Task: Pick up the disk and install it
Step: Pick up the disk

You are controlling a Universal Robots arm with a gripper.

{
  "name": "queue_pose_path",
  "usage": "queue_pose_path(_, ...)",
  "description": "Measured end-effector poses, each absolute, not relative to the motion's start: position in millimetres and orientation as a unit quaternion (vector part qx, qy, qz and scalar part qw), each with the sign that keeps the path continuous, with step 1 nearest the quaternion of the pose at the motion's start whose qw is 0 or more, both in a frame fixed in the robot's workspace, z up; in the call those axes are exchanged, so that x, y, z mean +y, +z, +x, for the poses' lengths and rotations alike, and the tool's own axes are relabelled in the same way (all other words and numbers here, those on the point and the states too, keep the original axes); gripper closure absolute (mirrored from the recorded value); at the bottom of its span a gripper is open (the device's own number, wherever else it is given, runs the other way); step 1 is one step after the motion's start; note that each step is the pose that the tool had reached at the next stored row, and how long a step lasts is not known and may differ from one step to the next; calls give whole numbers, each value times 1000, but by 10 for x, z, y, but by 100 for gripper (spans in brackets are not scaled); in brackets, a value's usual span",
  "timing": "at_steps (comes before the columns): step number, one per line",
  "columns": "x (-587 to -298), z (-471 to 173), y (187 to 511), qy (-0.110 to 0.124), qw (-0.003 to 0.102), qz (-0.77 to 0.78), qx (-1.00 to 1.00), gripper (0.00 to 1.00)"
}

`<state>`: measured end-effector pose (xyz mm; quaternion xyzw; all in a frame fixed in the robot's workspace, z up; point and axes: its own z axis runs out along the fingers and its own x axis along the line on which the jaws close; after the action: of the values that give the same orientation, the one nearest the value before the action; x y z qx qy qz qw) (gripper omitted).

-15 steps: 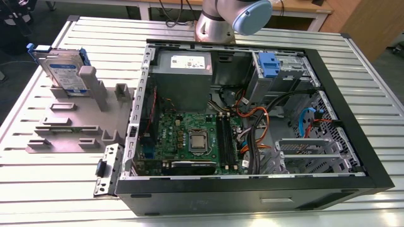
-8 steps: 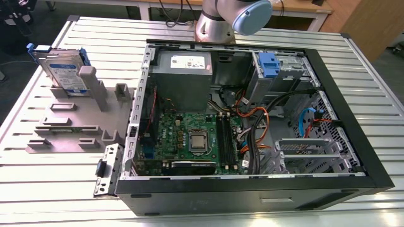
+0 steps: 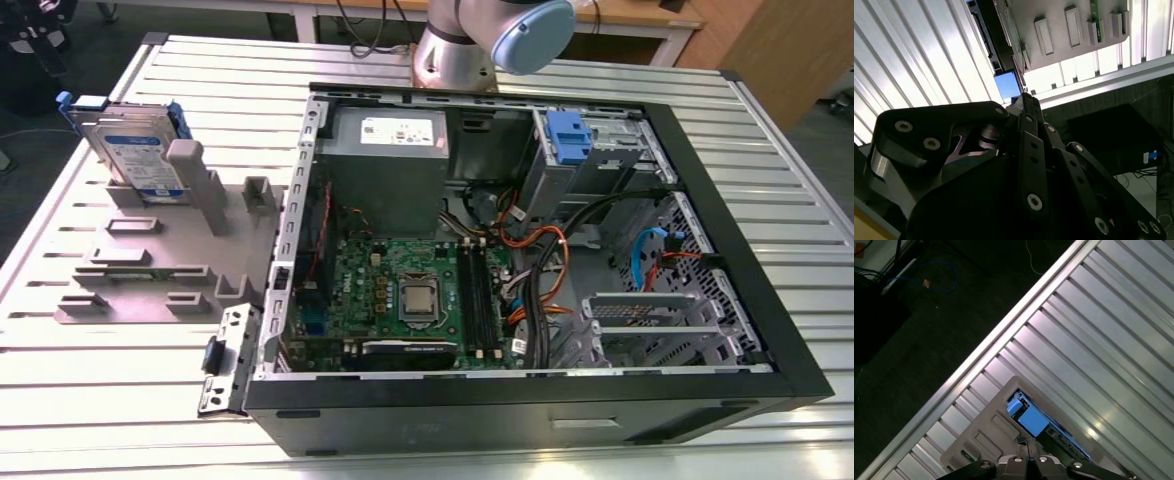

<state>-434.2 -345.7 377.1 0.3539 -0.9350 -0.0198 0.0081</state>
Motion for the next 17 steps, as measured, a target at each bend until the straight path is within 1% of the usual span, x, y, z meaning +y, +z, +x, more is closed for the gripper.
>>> queue_pose_path(17,-3457,-4342,3771,-20,9,376,-926,89)
